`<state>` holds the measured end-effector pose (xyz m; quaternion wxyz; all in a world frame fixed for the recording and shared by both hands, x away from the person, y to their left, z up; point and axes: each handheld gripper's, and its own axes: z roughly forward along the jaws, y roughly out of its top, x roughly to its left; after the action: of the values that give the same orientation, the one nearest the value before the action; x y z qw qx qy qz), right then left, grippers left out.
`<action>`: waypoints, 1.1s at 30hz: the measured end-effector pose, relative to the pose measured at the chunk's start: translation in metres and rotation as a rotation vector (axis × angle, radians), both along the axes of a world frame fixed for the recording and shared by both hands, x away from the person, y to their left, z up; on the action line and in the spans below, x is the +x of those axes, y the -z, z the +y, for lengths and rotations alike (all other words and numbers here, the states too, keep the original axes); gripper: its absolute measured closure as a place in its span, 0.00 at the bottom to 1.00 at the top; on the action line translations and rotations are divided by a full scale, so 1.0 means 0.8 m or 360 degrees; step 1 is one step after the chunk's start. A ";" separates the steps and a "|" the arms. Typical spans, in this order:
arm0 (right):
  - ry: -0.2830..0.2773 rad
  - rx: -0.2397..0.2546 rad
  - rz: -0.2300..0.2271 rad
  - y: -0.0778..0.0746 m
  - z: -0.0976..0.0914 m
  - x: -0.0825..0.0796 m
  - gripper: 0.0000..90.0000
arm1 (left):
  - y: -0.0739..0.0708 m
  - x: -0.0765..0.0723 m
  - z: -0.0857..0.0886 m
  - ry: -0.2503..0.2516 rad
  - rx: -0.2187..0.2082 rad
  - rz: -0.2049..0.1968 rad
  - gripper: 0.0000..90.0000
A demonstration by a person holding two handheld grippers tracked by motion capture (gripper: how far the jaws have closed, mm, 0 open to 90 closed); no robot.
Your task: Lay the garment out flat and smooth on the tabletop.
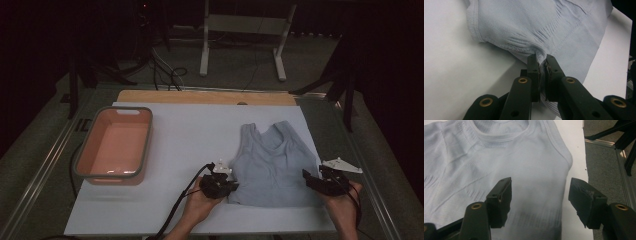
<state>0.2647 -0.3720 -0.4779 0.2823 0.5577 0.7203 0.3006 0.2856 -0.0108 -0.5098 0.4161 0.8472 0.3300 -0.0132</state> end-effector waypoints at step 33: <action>-0.0088 0.0049 -0.0018 -0.004 0.025 0.009 0.38 | -0.013 0.003 0.062 -0.0054 0.0048 -0.0034 0.95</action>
<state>0.2720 -0.3520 -0.4744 0.2693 0.5402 0.7292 0.3225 0.2880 0.0390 -0.4996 0.4071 0.8477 0.3400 0.0080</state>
